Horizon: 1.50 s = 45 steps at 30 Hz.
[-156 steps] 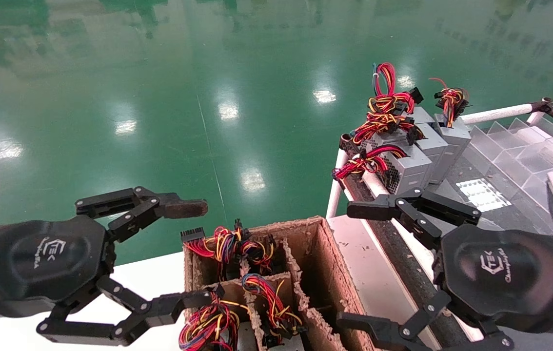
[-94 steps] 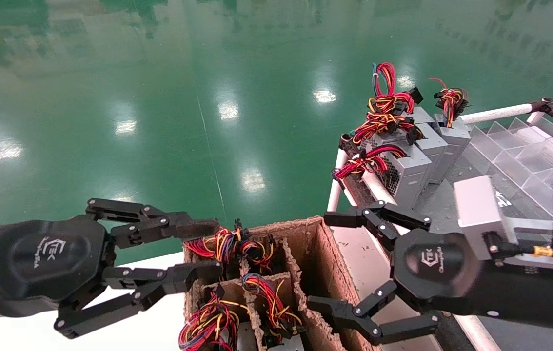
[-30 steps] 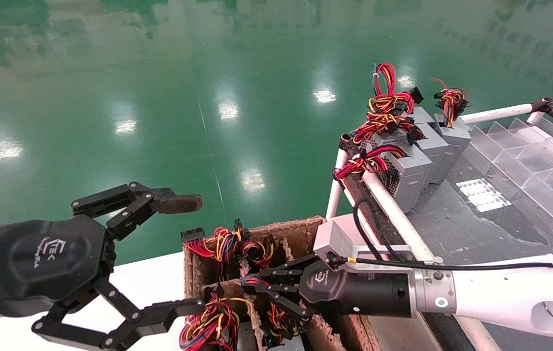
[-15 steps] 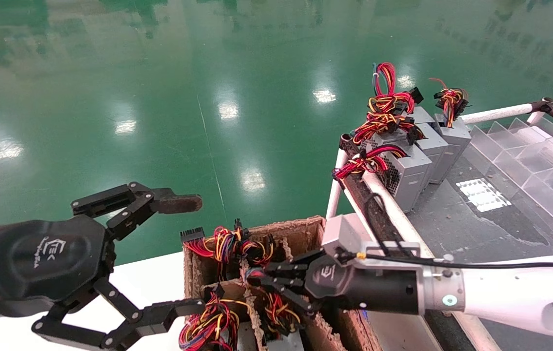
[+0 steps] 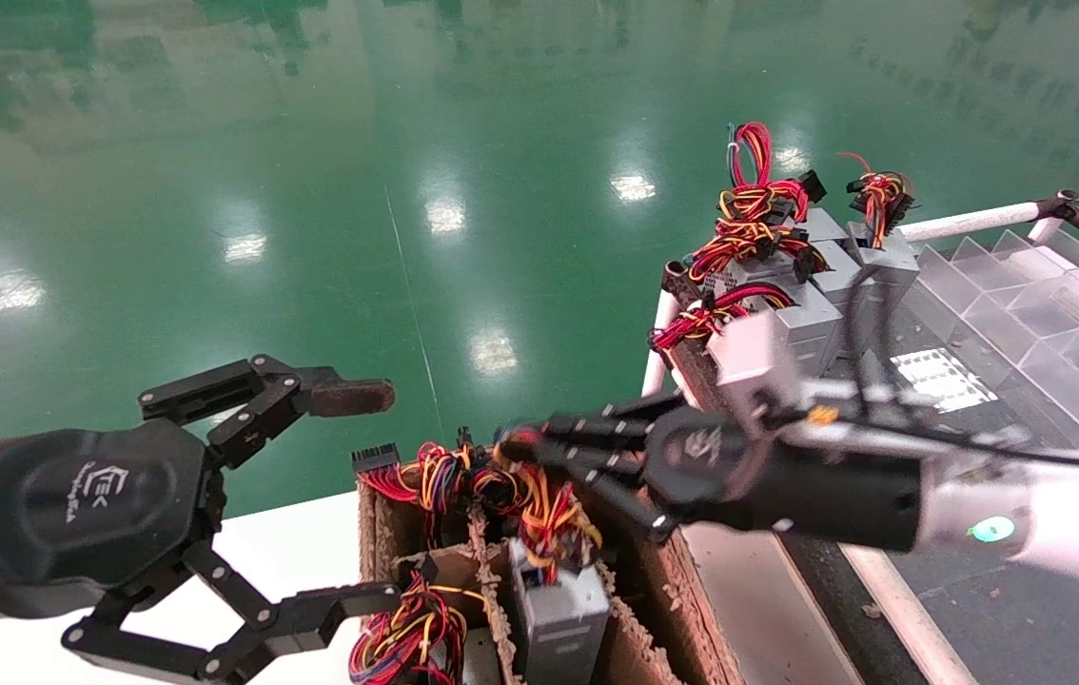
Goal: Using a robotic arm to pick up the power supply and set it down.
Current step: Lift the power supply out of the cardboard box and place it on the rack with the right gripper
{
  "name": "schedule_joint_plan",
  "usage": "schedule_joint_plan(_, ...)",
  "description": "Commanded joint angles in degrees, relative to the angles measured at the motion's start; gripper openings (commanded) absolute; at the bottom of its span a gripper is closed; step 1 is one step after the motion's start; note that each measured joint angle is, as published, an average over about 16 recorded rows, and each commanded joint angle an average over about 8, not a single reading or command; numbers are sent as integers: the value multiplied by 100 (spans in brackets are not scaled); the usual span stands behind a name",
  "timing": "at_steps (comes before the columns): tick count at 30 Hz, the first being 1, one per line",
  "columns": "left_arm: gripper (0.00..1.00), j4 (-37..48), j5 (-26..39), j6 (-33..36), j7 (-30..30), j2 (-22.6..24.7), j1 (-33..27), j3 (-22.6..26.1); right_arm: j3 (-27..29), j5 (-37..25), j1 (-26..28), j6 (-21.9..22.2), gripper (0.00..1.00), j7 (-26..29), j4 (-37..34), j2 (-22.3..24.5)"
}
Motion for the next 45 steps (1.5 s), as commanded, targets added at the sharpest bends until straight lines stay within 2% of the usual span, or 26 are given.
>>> schedule_joint_plan(1,100,0,0,0,0,0,0,0,93,101,-9,52,0,104,267,141)
schedule_joint_plan(12,100,0,-1,0,0,0,0,1,683,541,-47,659,0,427,1033,846)
schedule_joint_plan(24,100,0,-1,-1,1,-1,0,2,1191,610,308,1064,0,284,1028,1558)
schedule_joint_plan(34,100,0,-2,-1,1,-1,-1,2,1375,391,608,940,0,-71,356,2245)
schedule_joint_plan(45,100,0,-2,-1,1,-1,-1,3,1418,337,404,446,0,-440,-488,2745)
